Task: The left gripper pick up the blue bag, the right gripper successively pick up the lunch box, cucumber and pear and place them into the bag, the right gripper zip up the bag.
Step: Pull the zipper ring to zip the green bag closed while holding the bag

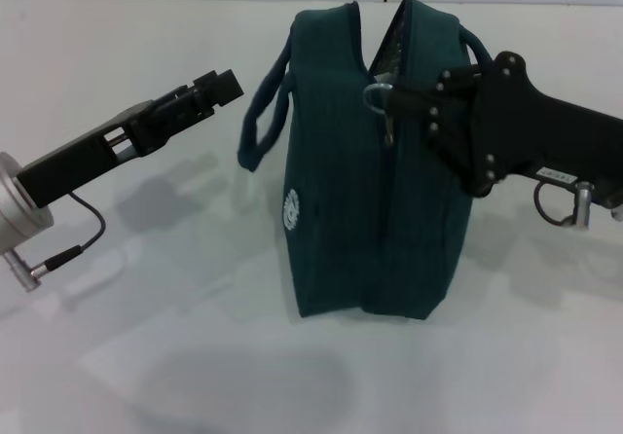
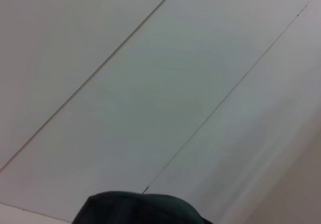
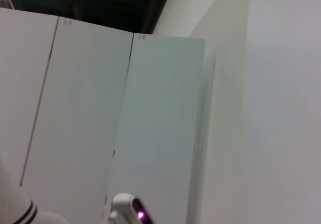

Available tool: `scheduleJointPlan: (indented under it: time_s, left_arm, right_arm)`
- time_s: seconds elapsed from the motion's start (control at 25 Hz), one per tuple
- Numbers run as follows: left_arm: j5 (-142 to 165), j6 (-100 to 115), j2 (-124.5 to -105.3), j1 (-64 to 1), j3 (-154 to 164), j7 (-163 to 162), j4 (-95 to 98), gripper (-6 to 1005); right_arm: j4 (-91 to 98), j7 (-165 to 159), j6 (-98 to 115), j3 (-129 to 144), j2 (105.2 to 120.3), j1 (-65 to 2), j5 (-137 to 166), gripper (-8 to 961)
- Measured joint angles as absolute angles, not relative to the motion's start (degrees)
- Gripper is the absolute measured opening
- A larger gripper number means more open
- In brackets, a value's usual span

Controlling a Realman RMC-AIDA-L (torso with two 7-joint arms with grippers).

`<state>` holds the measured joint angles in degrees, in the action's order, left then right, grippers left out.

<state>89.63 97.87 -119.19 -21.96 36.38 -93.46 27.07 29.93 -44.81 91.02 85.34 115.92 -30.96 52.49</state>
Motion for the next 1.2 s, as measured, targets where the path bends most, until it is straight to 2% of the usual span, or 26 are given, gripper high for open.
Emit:
scheduleJointPlan:
  time_s: [0.24,0.76,1.2]
  left_arm:
    - [89.63,97.88,-119.08,-21.78,36.38,-93.43,27.07,848]
    - [90.25,98.13,-117.78,-19.71,36.56,-93.82,27.78,848]
    - [90.69,98.34,-117.83,-17.28,36.82,-94.14,30.13,846]
  right_arm:
    - [29.9,-44.84,89.32,83.02,115.47,-32.23,51.11,15]
    - [29.61,-44.21,84.91,94.96,116.18,-34.09,48.1,15]
    - [29.6,-44.05,80.36,99.19,116.19,-38.88,46.86,15]
